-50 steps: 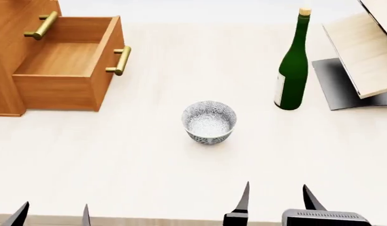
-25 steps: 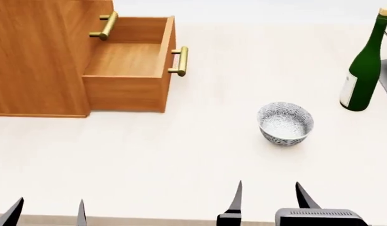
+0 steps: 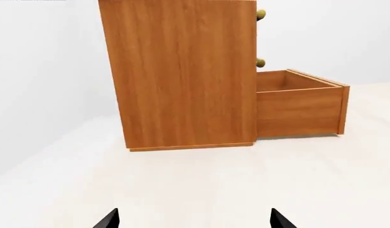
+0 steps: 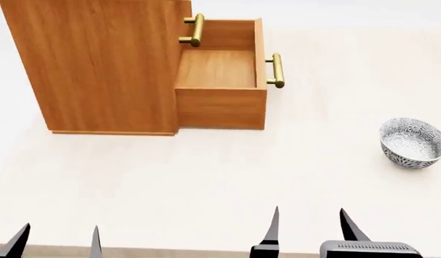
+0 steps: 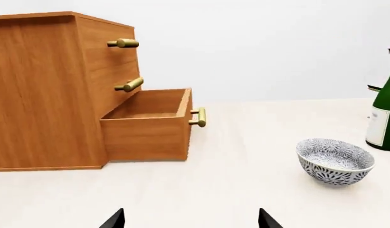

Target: Close the bottom drawer of the cabinet.

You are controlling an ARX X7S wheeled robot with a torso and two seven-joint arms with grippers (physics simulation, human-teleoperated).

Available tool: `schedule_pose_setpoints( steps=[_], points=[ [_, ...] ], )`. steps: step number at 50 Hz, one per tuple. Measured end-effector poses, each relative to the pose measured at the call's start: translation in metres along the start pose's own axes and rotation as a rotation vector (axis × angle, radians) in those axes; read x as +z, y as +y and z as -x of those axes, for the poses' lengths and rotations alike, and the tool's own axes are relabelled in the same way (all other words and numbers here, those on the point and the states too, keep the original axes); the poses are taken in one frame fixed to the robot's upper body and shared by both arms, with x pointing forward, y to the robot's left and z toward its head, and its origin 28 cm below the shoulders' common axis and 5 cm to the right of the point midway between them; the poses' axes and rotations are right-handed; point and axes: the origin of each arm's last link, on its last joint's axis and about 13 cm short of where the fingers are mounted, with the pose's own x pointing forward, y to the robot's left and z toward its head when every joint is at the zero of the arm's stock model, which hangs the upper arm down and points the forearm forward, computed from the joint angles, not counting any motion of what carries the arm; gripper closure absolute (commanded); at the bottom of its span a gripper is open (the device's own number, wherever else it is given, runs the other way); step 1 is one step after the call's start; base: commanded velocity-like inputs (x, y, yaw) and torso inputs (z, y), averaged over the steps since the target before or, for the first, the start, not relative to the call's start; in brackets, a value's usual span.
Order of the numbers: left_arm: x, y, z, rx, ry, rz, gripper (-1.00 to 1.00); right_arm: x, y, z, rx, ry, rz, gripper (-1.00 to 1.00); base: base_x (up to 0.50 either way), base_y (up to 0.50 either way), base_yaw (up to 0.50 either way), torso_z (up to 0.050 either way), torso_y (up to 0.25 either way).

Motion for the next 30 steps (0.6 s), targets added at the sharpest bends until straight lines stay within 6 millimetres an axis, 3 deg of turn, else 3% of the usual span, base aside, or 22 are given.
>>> schedule_pose_setpoints(
  steps=[15, 30],
  points=[
    [0.0003, -0.0003, -0.0005, -0.003, -0.003, -0.005, -1.0, 0.0019, -0.0019, 0.0009, -0.002, -0.01, -0.016, -1.0, 0.0, 0.5, 0.0, 0.0, 0.0],
    [-0.0019, 0.0002, -0.0013, -0.003, 0.001, -0.011, -1.0, 0.0039, -0.0036, -0.0002, -0.031, -0.015, -0.041, -1.0, 0.0, 0.0, 0.0, 0.0, 0.0]
  ],
)
